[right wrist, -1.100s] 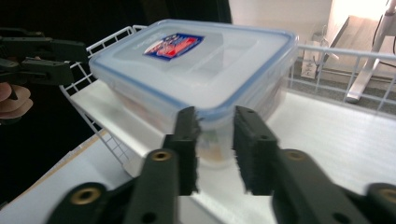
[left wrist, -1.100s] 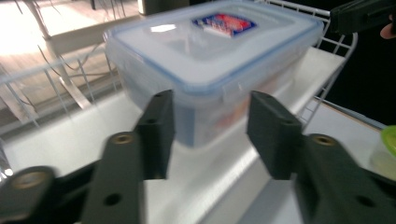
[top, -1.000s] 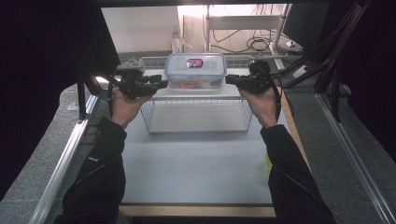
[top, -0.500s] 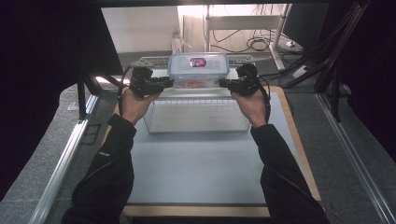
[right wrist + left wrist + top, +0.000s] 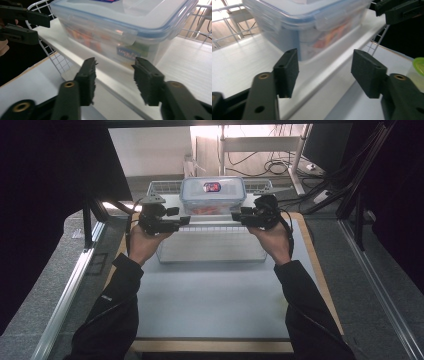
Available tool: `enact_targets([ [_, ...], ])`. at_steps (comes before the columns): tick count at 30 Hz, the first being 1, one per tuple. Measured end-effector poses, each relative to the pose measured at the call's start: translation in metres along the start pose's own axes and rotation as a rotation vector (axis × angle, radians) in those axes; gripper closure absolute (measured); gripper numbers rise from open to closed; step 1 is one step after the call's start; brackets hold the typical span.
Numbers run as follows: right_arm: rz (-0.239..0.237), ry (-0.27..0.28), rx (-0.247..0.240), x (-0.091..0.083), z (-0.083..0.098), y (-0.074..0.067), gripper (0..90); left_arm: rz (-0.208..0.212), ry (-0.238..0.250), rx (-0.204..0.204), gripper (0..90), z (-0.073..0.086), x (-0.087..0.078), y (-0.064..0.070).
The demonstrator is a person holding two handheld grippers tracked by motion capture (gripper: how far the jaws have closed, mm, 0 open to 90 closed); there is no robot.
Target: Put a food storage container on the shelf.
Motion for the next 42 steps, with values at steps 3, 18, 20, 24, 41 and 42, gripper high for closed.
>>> enact_targets([
  [3, 0.0, 0.002, -0.022, -0.002, 0.004, -0.003, 41.1, 0.002, -0.002, 0.014, 29.5, 0.004, -0.002, 0.007],
  [18, -0.031, 0.008, -0.082, -0.013, 0.025, -0.021, 22.0, 0.061, -0.056, 0.053, 11.9, 0.031, -0.007, 0.036],
  [20, -0.04, 0.009, -0.088, -0.015, 0.027, -0.023, 19.6, 0.066, -0.055, 0.056, 10.6, 0.035, -0.009, 0.039],
  [24, -0.059, 0.006, -0.094, -0.018, 0.034, -0.028, 15.2, 0.071, -0.045, 0.072, 8.7, 0.043, -0.013, 0.046],
  [41, -0.074, -0.032, -0.148, -0.026, 0.08, -0.042, 4.3, 0.063, -0.044, 0.163, 2.7, 0.083, -0.023, 0.077],
  [42, -0.072, -0.032, -0.15, -0.027, 0.084, -0.043, 3.6, 0.067, -0.037, 0.159, 2.2, 0.085, -0.025, 0.078],
])
Point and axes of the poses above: each handheld gripper's, and its own axes: x roughly forward along the jaws, z roughly out of its underside, y roughly to its right, the point moved 1 cm from there along x, roughly forward along the jaws, and after that the axes turned 3 degrees about z, right-handed, at the moved point
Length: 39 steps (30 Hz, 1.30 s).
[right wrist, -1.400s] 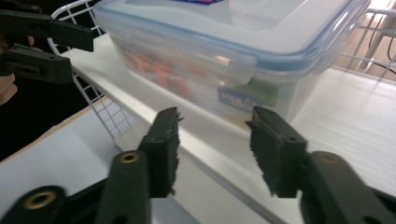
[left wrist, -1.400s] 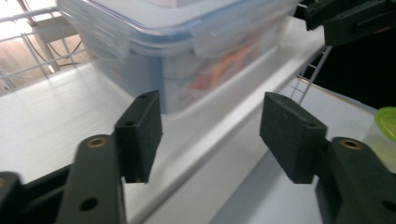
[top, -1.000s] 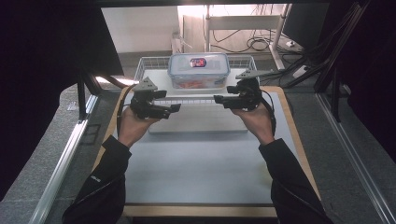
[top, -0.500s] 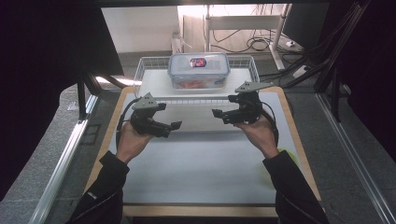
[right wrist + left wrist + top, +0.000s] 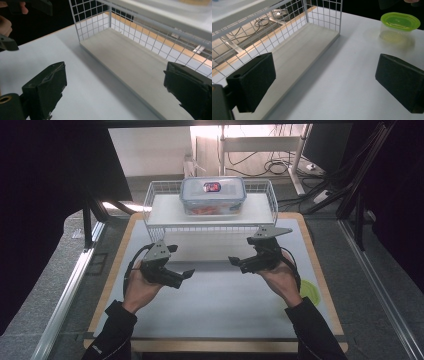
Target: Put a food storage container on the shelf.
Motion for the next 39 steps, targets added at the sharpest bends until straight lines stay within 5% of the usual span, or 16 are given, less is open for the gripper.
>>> enact_targets([
  [14, 0.002, -0.023, 0.004, -0.012, 0.031, -0.006, 2.0, -0.001, 0.005, -0.06, 1.1, 0.035, -0.008, 0.013],
  [27, -0.014, -0.037, -0.002, -0.021, 0.056, -0.022, 1.7, -0.03, -0.006, -0.072, 1.8, 0.066, -0.009, 0.028],
  [39, 0.001, -0.066, 0.001, -0.03, 0.083, -0.028, 2.0, -0.056, -0.087, -0.099, 4.4, 0.092, -0.015, 0.038],
])
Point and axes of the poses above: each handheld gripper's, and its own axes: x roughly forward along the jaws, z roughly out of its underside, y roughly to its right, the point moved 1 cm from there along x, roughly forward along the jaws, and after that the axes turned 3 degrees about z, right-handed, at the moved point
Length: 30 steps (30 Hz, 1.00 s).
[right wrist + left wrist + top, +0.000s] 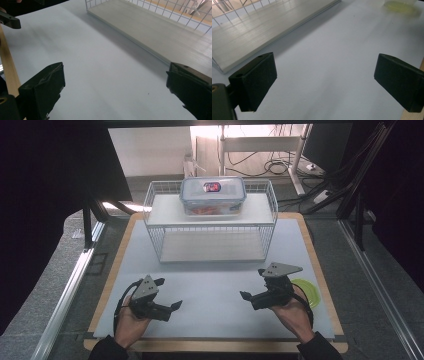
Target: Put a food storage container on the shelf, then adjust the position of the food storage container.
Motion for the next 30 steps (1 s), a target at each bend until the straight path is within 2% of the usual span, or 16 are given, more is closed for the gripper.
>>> enact_targets([
  [3, -0.012, -0.011, 0.007, -0.002, 0.006, 0.0, 1.9, -0.02, -0.027, 0.026, 4.3, 0.005, 0.002, 0.004],
  [8, 0.002, -0.025, 0.019, -0.005, 0.014, 0.0, 2.0, -0.032, -0.062, 0.053, 4.2, 0.01, 0.004, 0.009],
  [16, 0.043, -0.067, 0.055, -0.013, 0.023, 0.009, 1.9, -0.03, -0.051, 0.044, 4.2, 0.011, 0.003, 0.009],
  [22, 0.08, -0.098, 0.125, -0.022, 0.028, 0.022, 1.3, -0.031, -0.051, 0.039, 4.2, 0.011, 0.004, 0.008],
  [26, 0.127, -0.093, 0.173, -0.036, 0.032, 0.033, 13.6, -0.031, -0.052, 0.036, 4.3, 0.011, 0.004, 0.007],
  [30, 0.186, -0.098, 0.182, -0.051, 0.037, 0.043, 29.4, -0.028, -0.056, 0.038, 4.3, 0.012, 0.004, 0.007],
])
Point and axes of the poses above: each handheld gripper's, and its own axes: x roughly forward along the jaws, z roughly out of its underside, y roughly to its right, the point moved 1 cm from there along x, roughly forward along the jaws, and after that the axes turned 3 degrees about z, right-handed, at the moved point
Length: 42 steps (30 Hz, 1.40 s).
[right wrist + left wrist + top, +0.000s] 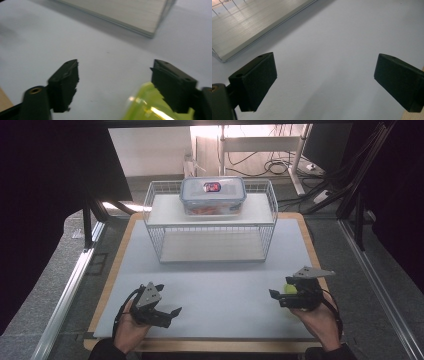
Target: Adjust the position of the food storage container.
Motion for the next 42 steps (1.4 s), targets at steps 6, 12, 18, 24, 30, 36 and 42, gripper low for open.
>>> enact_targets([
  [6, 0.087, -0.01, 0.056, -0.02, 0.009, 0.029, 47.3, 0.001, 0.0, 0.003, 4.4, 0.0, 0.0, 0.0],
  [12, 0.218, -0.011, 0.094, -0.042, 0.02, 0.055, 74.7, 0.002, 0.004, 0.002, 4.5, 0.0, 0.0, 0.0],
  [18, 0.286, -0.054, 0.153, -0.042, 0.037, 0.077, 90.0, 0.006, 0.002, 0.003, 4.6, 0.0, 0.002, 0.001],
  [24, 0.29, -0.109, 0.191, -0.028, 0.051, 0.088, 89.9, 0.009, -0.008, 0.007, 4.6, 0.0, 0.003, 0.002],
  [30, 0.278, -0.129, 0.192, -0.021, 0.052, 0.084, 89.7, 0.017, -0.015, 0.012, 4.6, 0.0, 0.005, 0.002],
  [36, 0.253, -0.128, 0.189, -0.016, 0.05, 0.075, 89.7, 0.02, -0.018, 0.016, 4.6, 0.0, 0.005, 0.003],
  [42, 0.201, -0.137, 0.192, -0.01, 0.045, 0.06, 89.7, 0.023, -0.022, 0.017, 4.6, 0.0, 0.006, 0.003],
])
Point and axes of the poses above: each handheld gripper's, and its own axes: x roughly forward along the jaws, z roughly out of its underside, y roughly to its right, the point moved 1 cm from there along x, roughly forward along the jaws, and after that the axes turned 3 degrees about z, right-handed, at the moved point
